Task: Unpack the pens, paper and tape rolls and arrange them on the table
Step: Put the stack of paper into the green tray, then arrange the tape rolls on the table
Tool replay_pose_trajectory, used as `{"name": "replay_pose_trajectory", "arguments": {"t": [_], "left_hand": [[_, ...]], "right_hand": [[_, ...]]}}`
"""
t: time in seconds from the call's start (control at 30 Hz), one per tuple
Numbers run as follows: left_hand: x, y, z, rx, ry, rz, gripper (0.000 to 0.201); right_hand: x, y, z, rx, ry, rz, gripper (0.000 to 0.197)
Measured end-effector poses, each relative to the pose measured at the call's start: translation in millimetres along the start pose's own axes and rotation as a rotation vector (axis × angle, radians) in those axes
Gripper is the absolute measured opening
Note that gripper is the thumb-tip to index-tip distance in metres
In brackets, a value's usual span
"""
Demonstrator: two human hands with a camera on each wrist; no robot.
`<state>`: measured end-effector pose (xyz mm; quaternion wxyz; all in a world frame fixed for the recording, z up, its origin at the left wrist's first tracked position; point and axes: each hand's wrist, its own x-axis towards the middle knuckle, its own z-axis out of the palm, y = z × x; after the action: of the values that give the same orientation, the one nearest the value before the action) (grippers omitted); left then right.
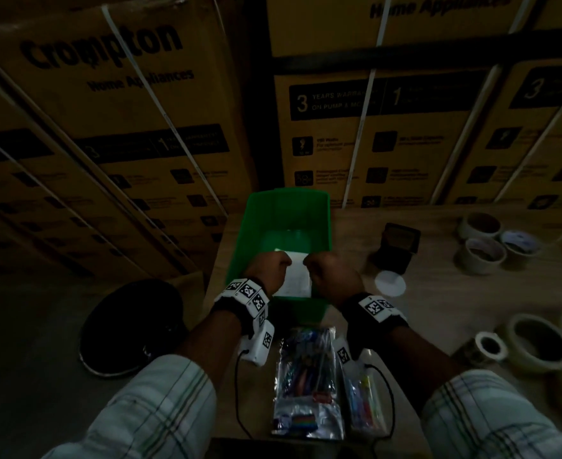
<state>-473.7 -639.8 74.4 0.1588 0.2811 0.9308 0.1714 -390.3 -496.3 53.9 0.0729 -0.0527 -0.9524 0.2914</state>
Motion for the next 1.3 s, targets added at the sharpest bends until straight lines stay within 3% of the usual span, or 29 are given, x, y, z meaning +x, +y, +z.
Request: {"name": "replay_pose_trajectory", "arguments": {"t": [0.13,0.33,0.47,0.83,1.03,1.2,1.3], "left_hand": [[-28.2,13.8,18.0,-0.1,0.185,-0.003,0.028],[-63.1,50.9,47.3,-0.179,0.254,0.219,0.029],[-83.9,71.0,68.0,-0.208,0.222,0.31,0.025],[-131.7,122.4,126.1,-0.225,-0.094,0.377,0.026],[-119.6,164.8,150.8,-0.198,-0.091,0.415,0.025],[-89.1,194.9,170.1,-0.135,-0.079,0.347,0.025],[-71.0,221.2,178.5,-0.113,-0.033,0.291,0.025]], "right_hand": [[-38.5,7.1,-0.5,0.015,0.108,0.021,0.02],[-96.1,22.7,-21.2,-0.043,0.15,0.038,0.023],[-136.5,31.3,-29.1,-0.079,0.159,0.087,0.021],[-246.7,60.4,-59.1,-0.19,0.091,0.33,0.024],[-263.9,108.5,-94.7,-0.227,0.084,0.368,0.021],[-252.7,167.0,-113.9,-0.224,0.076,0.355,0.028],[-243.0,199.0,-121.7,-0.199,-0.003,0.299,0.037]]}}
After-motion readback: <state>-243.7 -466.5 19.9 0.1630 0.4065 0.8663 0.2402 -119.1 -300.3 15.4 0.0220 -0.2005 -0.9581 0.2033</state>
